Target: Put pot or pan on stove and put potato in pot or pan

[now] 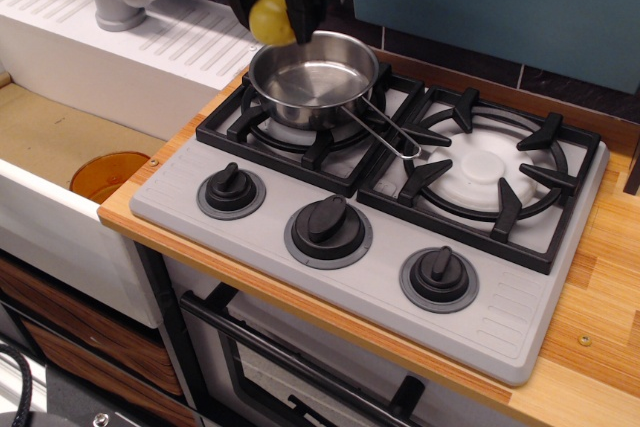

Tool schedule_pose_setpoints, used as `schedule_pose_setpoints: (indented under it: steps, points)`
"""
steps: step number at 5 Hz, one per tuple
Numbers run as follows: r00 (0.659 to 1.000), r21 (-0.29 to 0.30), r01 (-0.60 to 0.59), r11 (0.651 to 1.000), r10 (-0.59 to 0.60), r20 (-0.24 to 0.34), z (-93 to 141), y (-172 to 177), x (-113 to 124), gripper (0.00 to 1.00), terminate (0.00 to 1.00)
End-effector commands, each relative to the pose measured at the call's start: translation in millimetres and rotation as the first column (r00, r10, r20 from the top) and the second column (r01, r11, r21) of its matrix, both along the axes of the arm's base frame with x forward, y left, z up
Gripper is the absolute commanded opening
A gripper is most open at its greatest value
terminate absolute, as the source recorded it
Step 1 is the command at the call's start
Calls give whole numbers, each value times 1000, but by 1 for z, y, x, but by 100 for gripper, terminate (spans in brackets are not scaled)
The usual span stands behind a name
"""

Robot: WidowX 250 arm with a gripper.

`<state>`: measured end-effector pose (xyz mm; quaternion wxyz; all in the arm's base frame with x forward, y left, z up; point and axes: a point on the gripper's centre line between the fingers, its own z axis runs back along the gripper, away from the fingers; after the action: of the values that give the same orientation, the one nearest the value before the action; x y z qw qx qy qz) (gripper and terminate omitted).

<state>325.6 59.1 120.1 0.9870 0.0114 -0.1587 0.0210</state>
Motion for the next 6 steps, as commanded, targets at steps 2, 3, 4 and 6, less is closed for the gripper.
schedule_pose_setpoints:
  steps: [2,3,4,6]
  points:
    - [993,-15,56,998,-54,108,16,-8,20,100,0]
    - [991,-20,67,998,-64,121,15,-8,22,100,0]
    - [989,-30,74,997,-70,128,14,-7,22,100,0]
    - [991,-3,85,996,-84,108,18,0,14,100,0]
